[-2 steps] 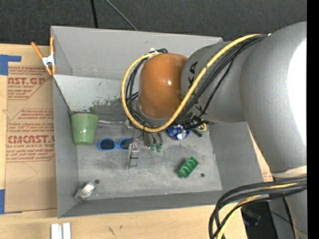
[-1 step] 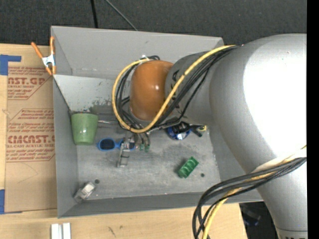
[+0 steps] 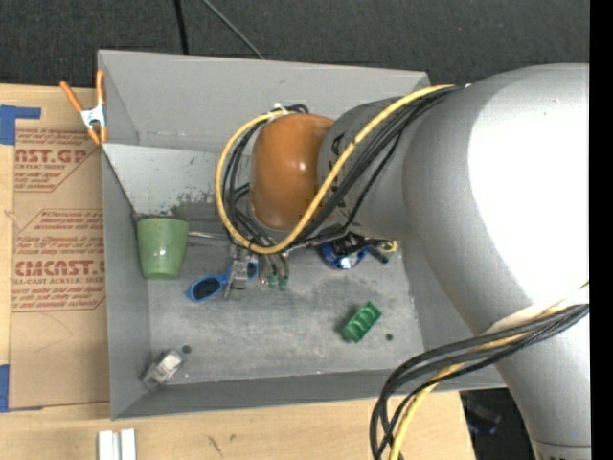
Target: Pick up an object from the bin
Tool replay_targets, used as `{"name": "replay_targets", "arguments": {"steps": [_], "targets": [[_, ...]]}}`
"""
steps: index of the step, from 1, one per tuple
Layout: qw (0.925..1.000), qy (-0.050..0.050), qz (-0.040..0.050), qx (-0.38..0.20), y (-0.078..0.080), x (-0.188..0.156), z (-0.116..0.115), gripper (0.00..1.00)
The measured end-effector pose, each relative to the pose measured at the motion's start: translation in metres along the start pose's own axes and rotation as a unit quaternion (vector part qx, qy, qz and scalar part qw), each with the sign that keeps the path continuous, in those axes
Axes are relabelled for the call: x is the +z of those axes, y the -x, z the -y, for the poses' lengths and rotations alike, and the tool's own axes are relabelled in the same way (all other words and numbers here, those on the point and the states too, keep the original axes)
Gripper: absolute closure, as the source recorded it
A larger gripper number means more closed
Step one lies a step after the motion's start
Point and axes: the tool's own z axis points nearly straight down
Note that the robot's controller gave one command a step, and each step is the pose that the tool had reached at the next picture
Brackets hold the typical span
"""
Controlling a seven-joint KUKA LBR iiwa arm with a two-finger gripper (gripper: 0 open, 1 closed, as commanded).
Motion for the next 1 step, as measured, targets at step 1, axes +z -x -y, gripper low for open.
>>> {"name": "replay_targets", "arguments": {"steps": [1], "targets": [[0.9996, 0.000, 0.0043, -0.029, -0.0023, -0.1814, 0.0035, 1.00]]}}
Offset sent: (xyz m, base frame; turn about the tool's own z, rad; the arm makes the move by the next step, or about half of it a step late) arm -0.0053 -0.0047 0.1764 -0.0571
